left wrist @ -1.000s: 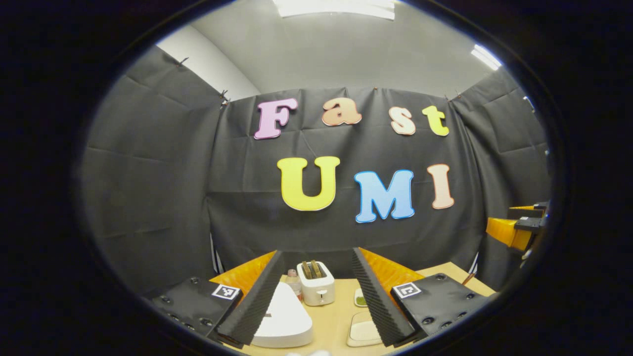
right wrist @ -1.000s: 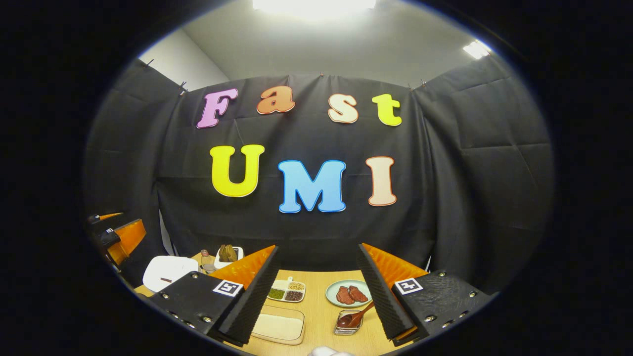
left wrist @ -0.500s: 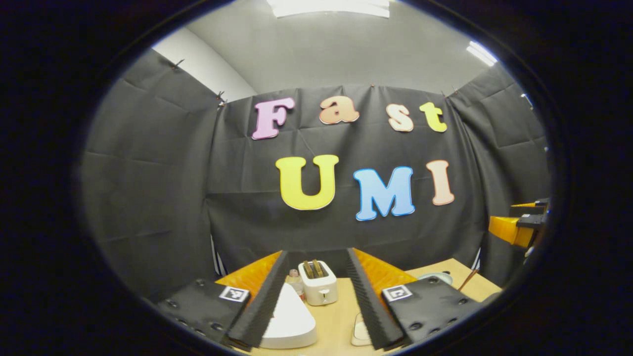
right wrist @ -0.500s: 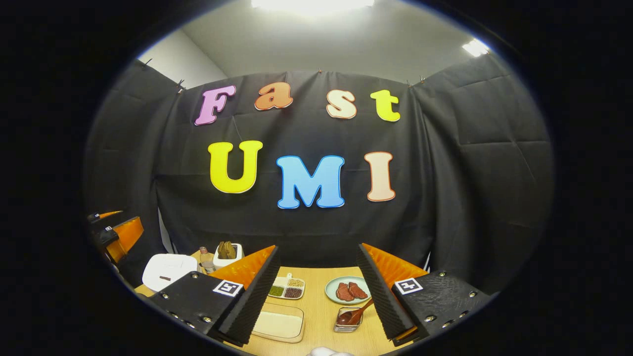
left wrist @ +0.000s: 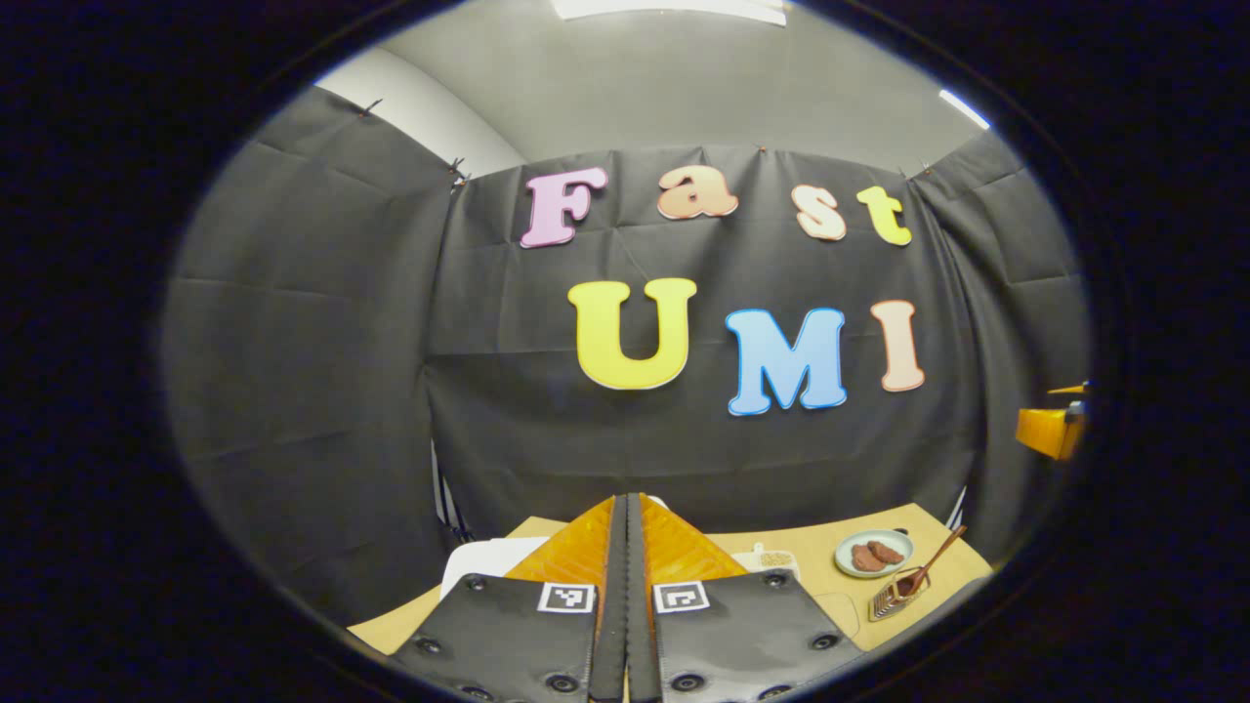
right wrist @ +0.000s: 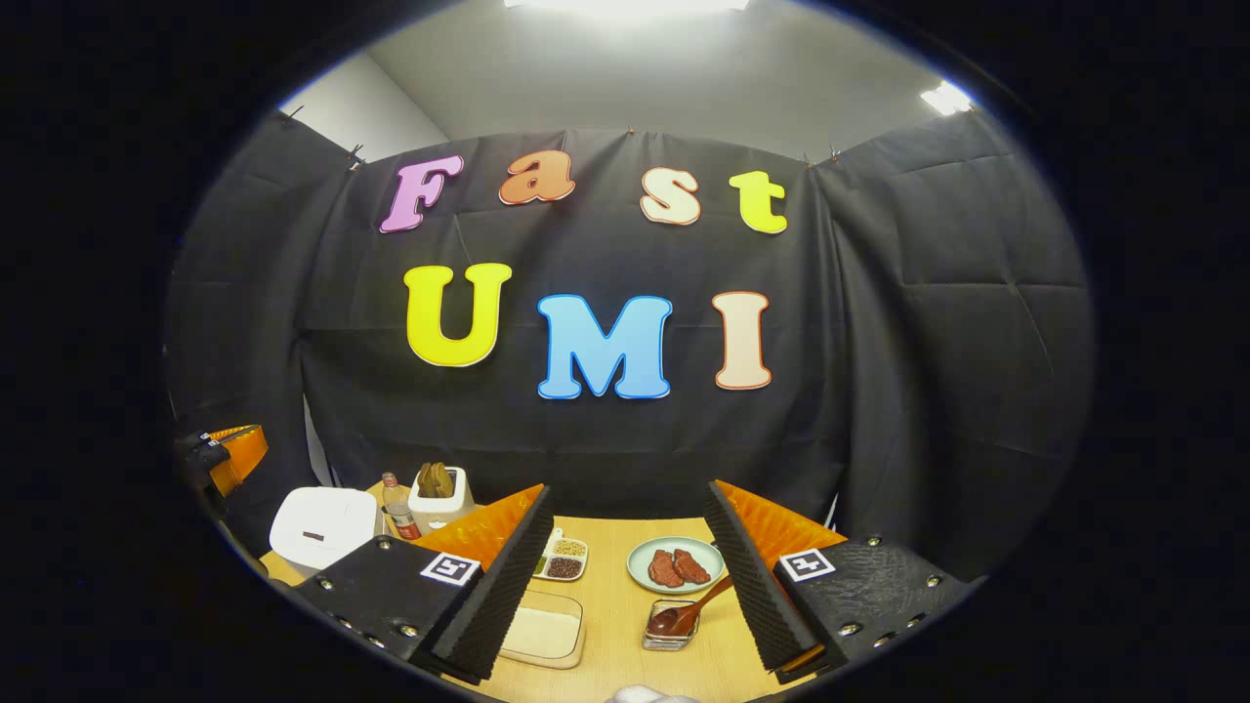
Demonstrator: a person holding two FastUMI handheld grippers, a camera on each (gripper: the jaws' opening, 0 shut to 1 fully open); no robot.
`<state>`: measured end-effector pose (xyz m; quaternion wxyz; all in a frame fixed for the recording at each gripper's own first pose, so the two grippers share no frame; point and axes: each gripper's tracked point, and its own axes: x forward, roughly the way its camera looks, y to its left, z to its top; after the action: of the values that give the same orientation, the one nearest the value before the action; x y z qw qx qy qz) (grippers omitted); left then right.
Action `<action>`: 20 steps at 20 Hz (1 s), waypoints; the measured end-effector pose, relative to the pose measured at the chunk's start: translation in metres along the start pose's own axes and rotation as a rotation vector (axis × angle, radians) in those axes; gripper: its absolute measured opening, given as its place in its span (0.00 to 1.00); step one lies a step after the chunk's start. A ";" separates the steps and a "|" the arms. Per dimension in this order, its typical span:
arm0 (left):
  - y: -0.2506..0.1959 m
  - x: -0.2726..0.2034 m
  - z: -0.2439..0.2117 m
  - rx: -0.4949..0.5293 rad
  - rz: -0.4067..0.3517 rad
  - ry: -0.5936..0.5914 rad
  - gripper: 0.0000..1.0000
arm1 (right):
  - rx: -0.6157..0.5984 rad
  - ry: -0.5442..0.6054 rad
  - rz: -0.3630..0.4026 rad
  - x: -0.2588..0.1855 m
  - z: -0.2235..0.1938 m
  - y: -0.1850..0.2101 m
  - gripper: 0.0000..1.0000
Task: Close the left gripper, press the button to open the rice cooker; take a wooden spoon from the chopstick holder with the right hand, scoop a spoonful of rice and pour it into the rice cooker, then put the wooden spoon back into the chopstick holder.
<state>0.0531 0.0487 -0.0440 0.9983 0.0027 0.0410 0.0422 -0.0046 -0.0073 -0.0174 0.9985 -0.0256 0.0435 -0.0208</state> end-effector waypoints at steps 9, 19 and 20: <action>0.072 0.063 -0.114 -0.015 0.198 0.220 0.08 | -0.082 0.059 -0.086 -0.012 -0.016 -0.033 0.95; 0.092 0.077 -0.231 -0.054 0.263 0.477 0.08 | -0.107 0.163 -0.083 -0.018 -0.055 -0.030 0.96; 0.093 0.073 -0.237 -0.064 0.269 0.501 0.08 | -0.109 0.167 -0.080 -0.018 -0.057 -0.028 0.96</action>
<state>0.0980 0.1481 -0.2855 0.9420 -0.0337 0.2842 0.1751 -0.0283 -0.0375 -0.0716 0.9869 -0.0799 0.1268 -0.0602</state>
